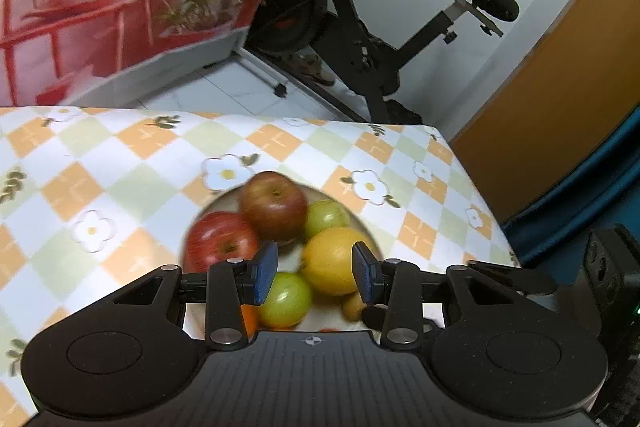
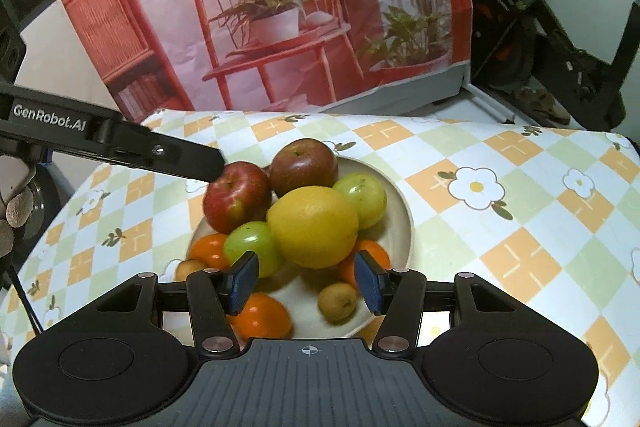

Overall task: Organize fruits
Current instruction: 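Lower the lemon onto the plate with the left gripper and open it, then grasp the remaining lemon on the table with the right gripper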

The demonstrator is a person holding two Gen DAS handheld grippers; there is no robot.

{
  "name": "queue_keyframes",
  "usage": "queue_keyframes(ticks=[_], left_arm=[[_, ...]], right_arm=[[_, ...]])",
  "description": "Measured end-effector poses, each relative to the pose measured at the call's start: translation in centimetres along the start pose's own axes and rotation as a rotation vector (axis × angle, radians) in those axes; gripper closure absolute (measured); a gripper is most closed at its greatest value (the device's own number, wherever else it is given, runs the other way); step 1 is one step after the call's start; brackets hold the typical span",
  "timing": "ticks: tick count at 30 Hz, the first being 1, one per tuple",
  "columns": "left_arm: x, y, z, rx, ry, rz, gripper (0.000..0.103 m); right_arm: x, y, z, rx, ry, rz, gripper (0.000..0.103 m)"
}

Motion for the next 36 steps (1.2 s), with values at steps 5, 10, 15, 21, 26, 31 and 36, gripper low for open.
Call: queue_keyframes(ticks=[5, 10, 15, 21, 26, 31, 36], left_arm=[[-3.1, -1.8, 1.0, 0.026, 0.029, -0.041, 0.061], [-5.6, -3.5, 1.9, 0.056, 0.050, -0.094, 0.061], [-7.6, -5.1, 3.1, 0.079, 0.057, -0.148, 0.061], [-8.6, -6.7, 4.8, 0.090, 0.043, -0.194, 0.061], [-8.8, -8.0, 6.1, 0.073, 0.031, -0.209, 0.061], [-9.2, -9.2, 7.8, 0.013, 0.020, -0.206, 0.061], [-8.8, -10.0, 9.2, -0.084, -0.006, -0.185, 0.061]], right_arm=[[-1.0, -1.8, 0.7, 0.000, 0.017, -0.009, 0.053], [-1.3, -4.0, 1.2, -0.007, 0.021, -0.022, 0.053], [-1.2, -6.2, 1.7, -0.021, 0.008, -0.038, 0.053], [-0.8, -8.3, 3.0, -0.054, -0.034, -0.054, 0.053], [-0.5, -9.3, 4.1, -0.082, -0.081, -0.062, 0.053], [0.2, -10.4, 5.1, -0.104, -0.155, -0.086, 0.053], [1.2, -12.0, 5.8, -0.159, -0.226, -0.104, 0.053]])
Point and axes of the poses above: each gripper's, at about its wrist camera, not at the fingertips, and x roughly the way its jaws point, y to its right, z to its underside, the point moved 6 cm from there along x, roughly the way its jaws point, and after that the axes turned 7 degrees about y, right-handed, at the moved point
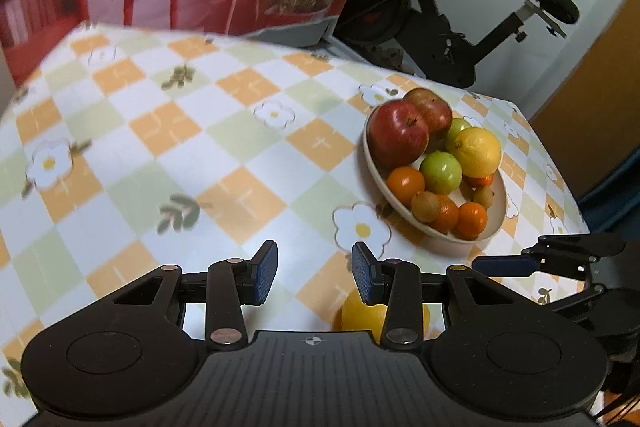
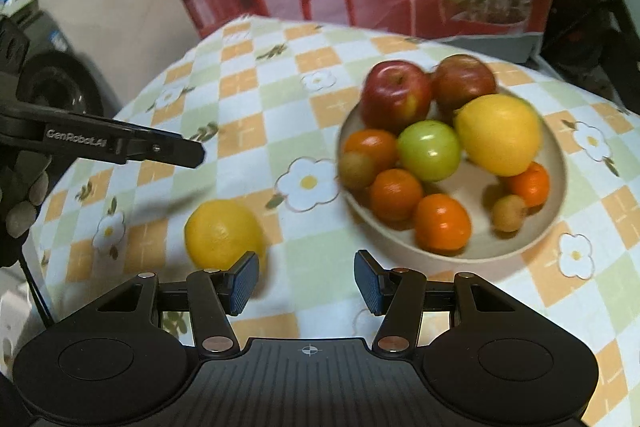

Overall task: Organize fruits
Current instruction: 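Grasp the remaining lemon on the table with the right gripper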

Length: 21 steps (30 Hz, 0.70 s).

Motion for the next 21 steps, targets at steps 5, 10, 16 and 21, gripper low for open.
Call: queue_keyframes(ticks=[5, 10, 16, 21], left_arm=[[0.8, -0.3, 1.6, -0.048, -0.038, 0.038, 0.061], [0.8, -0.5, 2.0, -0.086, -0.044, 0.071, 0.061], [0.9, 0.1, 2.0, -0.095, -0.053, 0.125, 0.061], [1.2, 0.6, 2.1, -0.101, -0.067, 0.161, 0.061]], right_arm=[[1.2, -1.6, 0.7, -0.057, -0.054, -0.017, 0.054], [1.8, -2.8, 0.9, -0.081, -0.076, -0.039, 0.054], [2.5, -3.4, 1.1, -0.094, -0.090, -0.059, 0.054], [2.9, -3.8, 1.3, -0.096, -0.094, -0.079, 0.054]])
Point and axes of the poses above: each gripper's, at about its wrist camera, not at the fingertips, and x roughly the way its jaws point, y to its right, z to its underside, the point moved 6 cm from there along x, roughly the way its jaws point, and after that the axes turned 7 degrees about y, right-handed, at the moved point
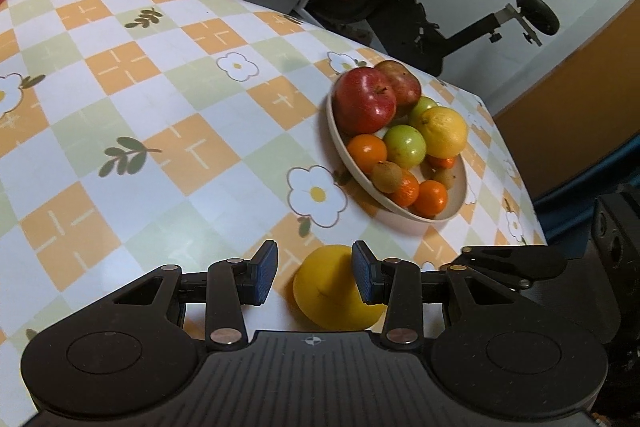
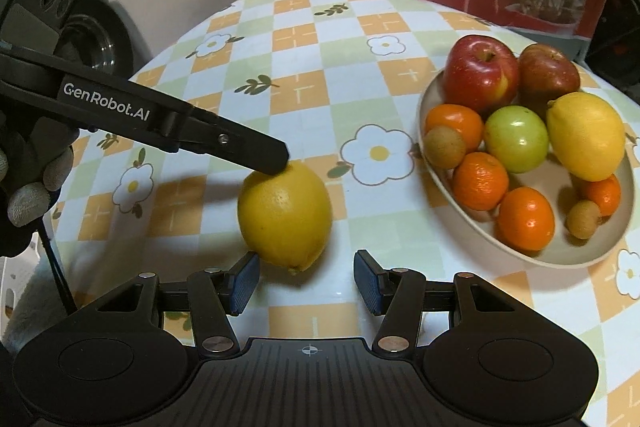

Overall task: Organize fruits
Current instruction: 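Grasp the remaining lemon on the table with the right gripper, then lower the lemon onto the plate with the right gripper and open it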

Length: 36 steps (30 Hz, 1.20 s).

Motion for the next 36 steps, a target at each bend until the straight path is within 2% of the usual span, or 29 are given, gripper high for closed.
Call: queue_keyframes(ticks=[9, 25, 36], left_arm=[[1.1, 1.2, 0.4, -0.006, -0.028, 0.060, 0.060], [2.0, 1.9, 0.2, -0.002, -0.036, 0.059, 0.061], [1.6, 5.7, -1.9, 0.073, 0.014, 0.068, 0.061]], right_arm=[[0.2, -0.3, 0.2, 0.025, 0.040, -0.030, 0.059], [-0.1, 0.7, 0.9, 0.087, 0.118, -0.039, 0.058], [-3.8, 2.5, 0.2, 0.100, 0.222, -0.009, 0.058]])
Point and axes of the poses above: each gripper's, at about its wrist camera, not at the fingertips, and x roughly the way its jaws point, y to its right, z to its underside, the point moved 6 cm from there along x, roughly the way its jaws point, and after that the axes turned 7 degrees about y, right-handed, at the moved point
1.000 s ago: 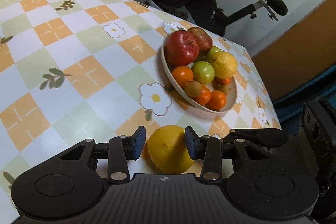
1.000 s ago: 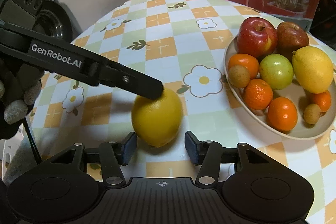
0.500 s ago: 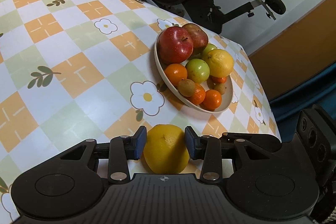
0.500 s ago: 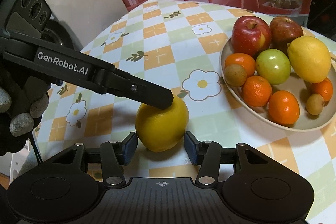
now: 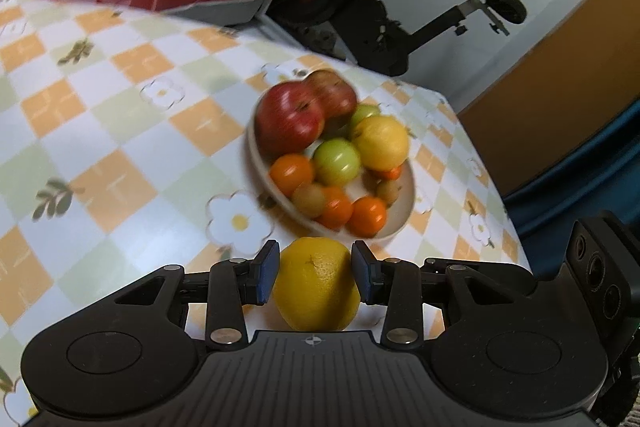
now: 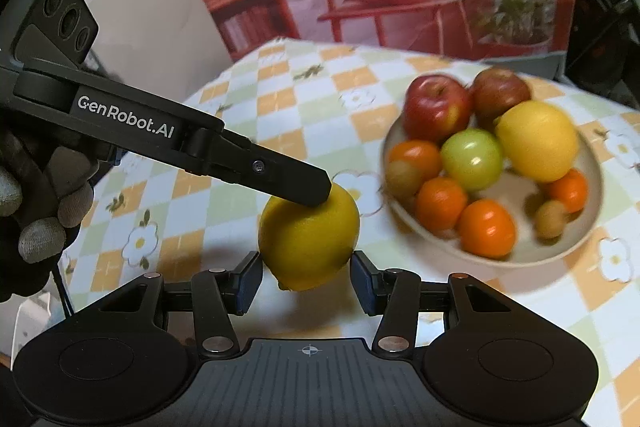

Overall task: Organize fruits
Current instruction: 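Lower the lemon onto the plate with the right gripper and open it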

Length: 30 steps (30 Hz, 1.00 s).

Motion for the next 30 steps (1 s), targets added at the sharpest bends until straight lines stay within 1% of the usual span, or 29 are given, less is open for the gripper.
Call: queue_keyframes(ticks=[7, 12, 16, 24, 30], left_arm=[[1.0, 3.7, -2.4, 0.063, 0.022, 0.017, 0.061], [3.0, 6.0, -3.5, 0.106, 0.010, 0.023, 0.061], [4.4, 7.0, -4.3, 0.120, -0.004, 0.025, 0.061], [7.0, 7.1, -5.1, 0.146, -0.051, 0.001, 0.062], [7.1, 5.8, -6.0, 0.116, -0.042, -0.015, 0.063]], right_arm=[[-2.6, 2.7, -1.9, 0.017, 0.066, 0.035, 0.058], [-3.6, 5.3, -2.4, 0.044, 0.092, 0.068, 0.058], [-3.9, 7.2, -2.7, 0.067, 0.104, 0.088, 0.058], [-3.0, 9.5, -2.2, 0.158, 0.127, 0.096, 0.058], [-2.5, 9.8, -3.0, 0.152, 0.147, 0.089, 0.060]])
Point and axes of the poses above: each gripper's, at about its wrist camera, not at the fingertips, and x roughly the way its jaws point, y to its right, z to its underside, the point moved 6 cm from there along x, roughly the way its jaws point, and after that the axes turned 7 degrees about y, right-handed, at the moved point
